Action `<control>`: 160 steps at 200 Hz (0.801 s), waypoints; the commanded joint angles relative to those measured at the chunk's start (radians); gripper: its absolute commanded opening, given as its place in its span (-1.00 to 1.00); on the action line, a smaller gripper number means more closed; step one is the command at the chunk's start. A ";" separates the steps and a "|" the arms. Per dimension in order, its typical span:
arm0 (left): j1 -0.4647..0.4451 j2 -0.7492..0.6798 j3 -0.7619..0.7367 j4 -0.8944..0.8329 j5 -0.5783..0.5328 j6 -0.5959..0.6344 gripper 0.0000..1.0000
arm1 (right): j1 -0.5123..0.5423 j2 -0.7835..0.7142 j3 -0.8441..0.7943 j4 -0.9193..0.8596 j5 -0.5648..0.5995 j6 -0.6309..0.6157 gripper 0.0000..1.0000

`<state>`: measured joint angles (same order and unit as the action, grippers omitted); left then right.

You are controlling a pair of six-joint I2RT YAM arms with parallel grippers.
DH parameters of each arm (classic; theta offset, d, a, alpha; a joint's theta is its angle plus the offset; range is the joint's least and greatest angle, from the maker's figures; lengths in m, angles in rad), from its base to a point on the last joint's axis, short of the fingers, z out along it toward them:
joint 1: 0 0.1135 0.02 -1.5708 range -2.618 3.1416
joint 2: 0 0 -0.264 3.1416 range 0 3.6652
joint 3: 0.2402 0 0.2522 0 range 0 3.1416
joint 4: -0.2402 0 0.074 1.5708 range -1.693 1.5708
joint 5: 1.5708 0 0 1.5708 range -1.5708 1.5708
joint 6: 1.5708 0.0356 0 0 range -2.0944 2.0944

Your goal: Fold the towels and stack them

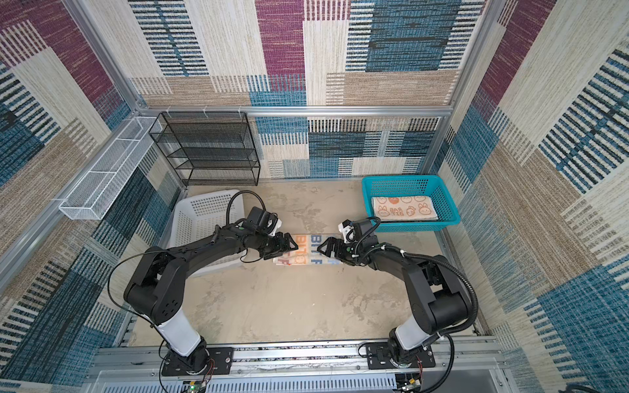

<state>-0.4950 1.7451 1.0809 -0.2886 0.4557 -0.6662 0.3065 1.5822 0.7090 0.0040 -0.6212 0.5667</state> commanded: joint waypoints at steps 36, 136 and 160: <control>0.003 0.005 -0.121 0.079 0.011 -0.019 0.67 | -0.016 0.068 -0.041 0.049 0.058 -0.039 0.99; 0.021 -0.047 0.135 -0.008 -0.062 0.044 0.98 | -0.032 0.106 0.297 -0.103 0.061 -0.108 0.98; 0.047 0.047 0.225 0.008 -0.015 0.004 0.97 | -0.039 0.197 0.386 -0.061 0.013 -0.076 0.98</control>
<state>-0.4694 1.7306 1.2514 -0.2878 0.4217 -0.6258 0.2745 1.7149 1.0328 -0.0734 -0.5591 0.4599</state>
